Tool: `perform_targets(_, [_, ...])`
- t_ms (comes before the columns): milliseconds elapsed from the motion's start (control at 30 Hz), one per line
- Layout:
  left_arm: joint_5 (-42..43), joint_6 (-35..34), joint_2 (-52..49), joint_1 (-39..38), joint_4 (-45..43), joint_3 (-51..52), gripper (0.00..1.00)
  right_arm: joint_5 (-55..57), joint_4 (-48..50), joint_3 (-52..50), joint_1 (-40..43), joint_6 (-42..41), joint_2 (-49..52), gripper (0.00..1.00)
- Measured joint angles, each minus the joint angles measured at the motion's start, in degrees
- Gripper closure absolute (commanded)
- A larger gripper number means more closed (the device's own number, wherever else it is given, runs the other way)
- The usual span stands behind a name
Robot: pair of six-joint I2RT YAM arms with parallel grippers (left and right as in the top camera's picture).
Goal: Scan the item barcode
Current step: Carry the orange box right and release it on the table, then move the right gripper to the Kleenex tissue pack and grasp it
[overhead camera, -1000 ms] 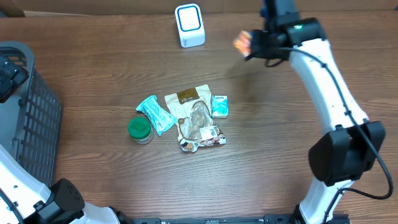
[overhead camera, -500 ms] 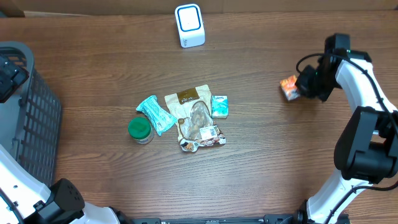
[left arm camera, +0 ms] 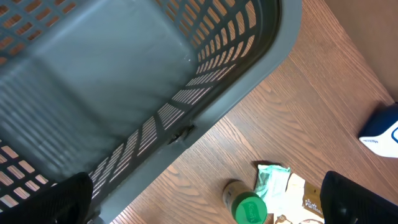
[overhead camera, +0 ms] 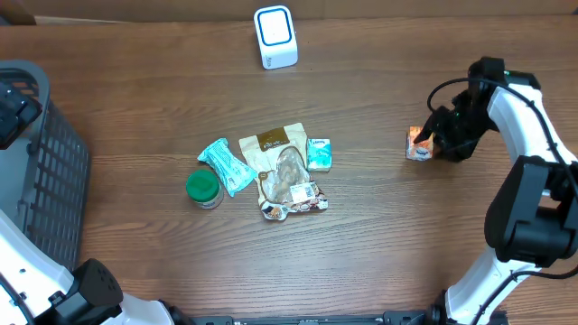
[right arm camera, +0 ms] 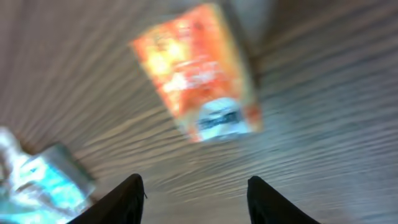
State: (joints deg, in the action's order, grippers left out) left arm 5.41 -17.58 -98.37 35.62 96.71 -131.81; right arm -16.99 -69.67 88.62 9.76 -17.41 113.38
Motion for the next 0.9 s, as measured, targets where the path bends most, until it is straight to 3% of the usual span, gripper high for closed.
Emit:
perform_targets(367, [0.0,0.0,0.0,0.0,0.0,0.0,0.00,-8.3,2.3,0.3,-12.6,5.6,-4.5,0.45])
perform_targets(433, [0.0,0.0,0.0,0.0,0.0,0.0,0.00,-8.7,4.1,-1.1,-15.6,5.2,-4.5,0.45])
perform_targets(633, [0.0,0.0,0.0,0.0,0.0,0.0,0.00,-9.2,12.0,-8.6,-21.7,2.1,-4.5,0.58])
perform_targets(900, [0.0,0.0,0.0,0.0,0.0,0.0,0.00,-9.6,21.1,-16.1,-24.1,-2.0,-4.5,0.57])
